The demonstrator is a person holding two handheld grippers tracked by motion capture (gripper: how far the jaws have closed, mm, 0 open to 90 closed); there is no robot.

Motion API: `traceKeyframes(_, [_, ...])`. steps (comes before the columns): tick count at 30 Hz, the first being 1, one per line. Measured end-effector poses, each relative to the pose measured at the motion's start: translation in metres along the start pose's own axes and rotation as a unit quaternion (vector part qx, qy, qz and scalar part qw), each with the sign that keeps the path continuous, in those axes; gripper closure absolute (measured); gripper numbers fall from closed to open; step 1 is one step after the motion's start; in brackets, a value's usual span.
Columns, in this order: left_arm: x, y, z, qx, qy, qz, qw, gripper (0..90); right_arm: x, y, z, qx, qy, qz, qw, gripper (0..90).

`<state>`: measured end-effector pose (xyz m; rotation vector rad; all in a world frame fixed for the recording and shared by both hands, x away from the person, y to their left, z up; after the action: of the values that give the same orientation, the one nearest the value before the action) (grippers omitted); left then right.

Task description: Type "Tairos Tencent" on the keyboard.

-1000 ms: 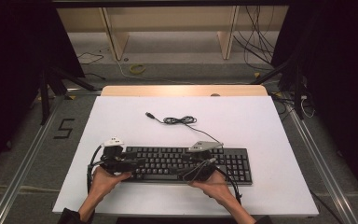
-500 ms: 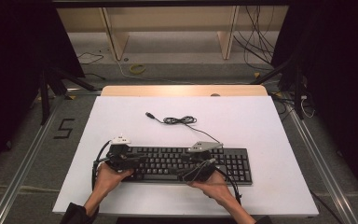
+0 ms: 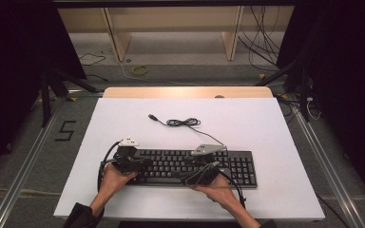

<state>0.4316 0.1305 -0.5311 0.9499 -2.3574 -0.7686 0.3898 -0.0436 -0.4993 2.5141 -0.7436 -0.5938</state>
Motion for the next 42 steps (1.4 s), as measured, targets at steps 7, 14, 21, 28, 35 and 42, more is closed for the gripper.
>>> traceKeyframes(7, [0.000,-0.002,0.002,-0.008,-0.002,-0.005,1.0000,89.3,0.000,0.000,0.000,-0.002,0.000,0.001,1.0000,29.5])
traceKeyframes(14, [0.001,0.004,-0.002,0.005,0.006,-0.002,1.0000,84.5,-0.001,-0.002,0.000,-0.001,0.000,0.001,1.0000,30.7])
traceKeyframes(21, [0.002,0.013,-0.007,0.024,0.022,0.011,0.9994,73.8,-0.002,-0.002,-0.001,0.000,0.006,0.001,1.0000,33.8])
traceKeyframes(28, [0.003,0.020,-0.008,0.035,0.038,0.017,0.9985,55.4,-0.003,-0.002,-0.002,0.001,0.012,-0.001,0.9999,40.5])
traceKeyframes(35, [0.003,0.028,-0.008,0.051,0.049,0.023,0.9973,43.4,-0.003,-0.004,-0.003,0.003,0.015,-0.002,0.9999,50.2])
traceKeyframes(42, [0.006,0.034,-0.009,0.064,0.051,0.027,0.9963,37.5,-0.005,-0.008,-0.002,-0.005,0.021,-0.001,0.9998,60.3])
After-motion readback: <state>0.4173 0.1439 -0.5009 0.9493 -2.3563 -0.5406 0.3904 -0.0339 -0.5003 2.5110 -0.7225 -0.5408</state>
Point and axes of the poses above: each handheld gripper's, and its own axes: y roughly backward along the jaws, z roughly out of its underside, x roughly to its right, the point moved 8 cm from there along -y, roughly forward along the jaws, and after that the axes turned 3 degrees about x, right-handed, at the moved point
